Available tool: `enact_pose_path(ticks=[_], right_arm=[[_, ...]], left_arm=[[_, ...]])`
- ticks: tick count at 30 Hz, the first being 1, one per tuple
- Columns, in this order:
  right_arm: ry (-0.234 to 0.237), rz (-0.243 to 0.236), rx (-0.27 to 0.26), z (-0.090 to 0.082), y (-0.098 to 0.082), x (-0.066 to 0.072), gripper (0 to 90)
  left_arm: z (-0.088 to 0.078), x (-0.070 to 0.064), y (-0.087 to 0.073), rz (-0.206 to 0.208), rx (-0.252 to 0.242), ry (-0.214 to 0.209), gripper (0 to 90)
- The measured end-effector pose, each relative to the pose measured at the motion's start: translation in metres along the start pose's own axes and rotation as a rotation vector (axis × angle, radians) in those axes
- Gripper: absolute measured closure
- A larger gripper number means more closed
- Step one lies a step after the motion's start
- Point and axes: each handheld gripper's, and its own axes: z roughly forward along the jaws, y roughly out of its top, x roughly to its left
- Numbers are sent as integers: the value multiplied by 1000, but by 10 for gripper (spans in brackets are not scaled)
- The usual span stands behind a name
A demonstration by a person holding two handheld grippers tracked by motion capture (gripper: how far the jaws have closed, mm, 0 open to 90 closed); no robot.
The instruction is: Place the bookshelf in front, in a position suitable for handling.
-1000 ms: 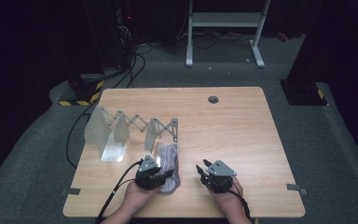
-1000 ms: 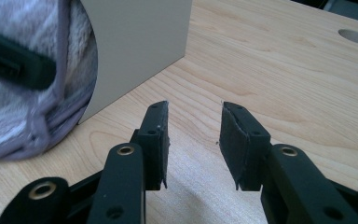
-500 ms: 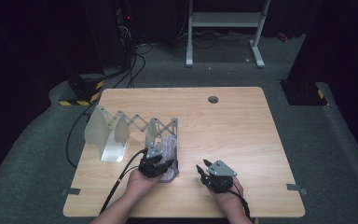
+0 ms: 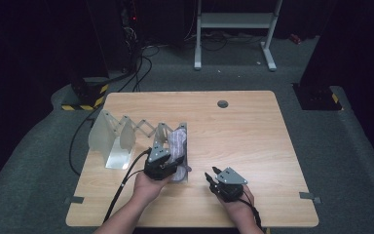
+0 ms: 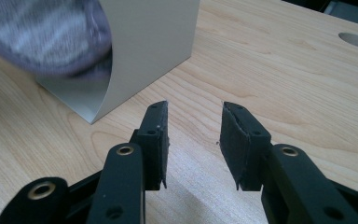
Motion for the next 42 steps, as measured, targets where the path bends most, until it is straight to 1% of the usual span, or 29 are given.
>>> enact_pose_path(ticks=[2,7,9,11,15,19,21,27,28,33,38,39,41,42], right_arm=[[-1,-1,0,0,0,0,620],[-1,-3,-1,0,0,0,620],[0,-1,2,0,0,0,619],[1,-2,3,1,0,0,619],[2,-4,4,1,0,1,619],[3,-4,5,1,-1,1,619],[4,-5,6,1,-1,1,619],[4,-5,9,2,-1,1,618],[5,-5,9,2,-1,2,619],[5,-7,8,2,-1,2,619],[5,-7,9,3,-1,2,618],[5,-8,9,3,-1,2,618],[5,-9,8,3,-1,2,618],[5,-8,8,2,-1,2,618]], left_arm=[[-6,-1,9,7,-26,-2,678],[-16,-2,26,14,-82,-7,679],[-16,-2,28,15,-85,-11,679],[-15,-2,27,23,-80,-7,679],[-9,-3,19,28,-55,-8,681],[0,-2,6,18,-11,-11,681],[6,0,-2,15,18,-13,682],[23,7,-26,-14,99,-14,682],[25,7,-28,-17,106,-15,682],[37,12,-40,-37,178,-26,681],[38,12,-41,-50,175,-27,680],[38,12,-41,-56,169,-26,681],[37,11,-39,-50,160,-28,680],[36,10,-38,-56,154,-30,680]])
